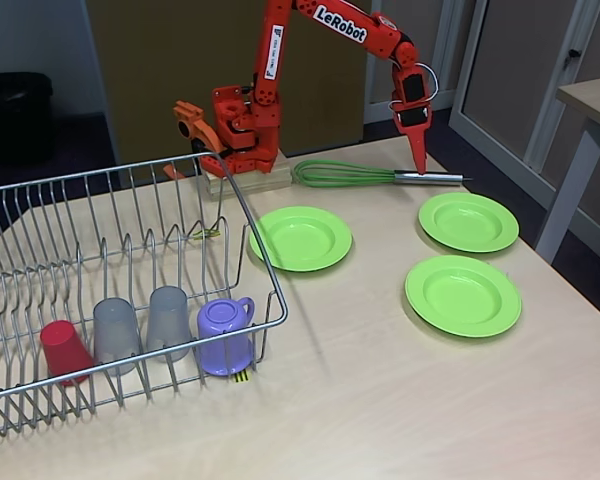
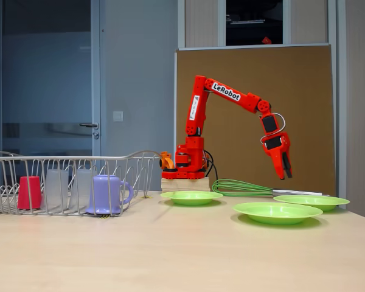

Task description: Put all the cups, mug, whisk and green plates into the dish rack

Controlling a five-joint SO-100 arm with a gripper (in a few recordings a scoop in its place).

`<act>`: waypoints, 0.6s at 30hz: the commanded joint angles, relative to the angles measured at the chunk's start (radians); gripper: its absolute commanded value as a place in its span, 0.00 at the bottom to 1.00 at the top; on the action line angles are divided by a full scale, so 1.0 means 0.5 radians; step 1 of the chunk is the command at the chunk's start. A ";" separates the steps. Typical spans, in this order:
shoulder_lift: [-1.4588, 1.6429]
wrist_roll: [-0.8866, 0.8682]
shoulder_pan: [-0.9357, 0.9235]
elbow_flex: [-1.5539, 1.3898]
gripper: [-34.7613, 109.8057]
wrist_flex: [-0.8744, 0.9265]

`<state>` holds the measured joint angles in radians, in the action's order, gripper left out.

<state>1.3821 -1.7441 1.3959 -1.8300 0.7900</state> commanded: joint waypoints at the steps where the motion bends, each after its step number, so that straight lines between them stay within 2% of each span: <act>1: -0.055 -0.089 0.052 0.101 0.48 -0.061; 9: -0.175 -0.169 0.095 0.141 0.47 -0.150; 18: -0.291 -0.086 0.083 0.098 0.47 -0.273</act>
<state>1.2287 -1.8040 1.4251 -1.7840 0.6657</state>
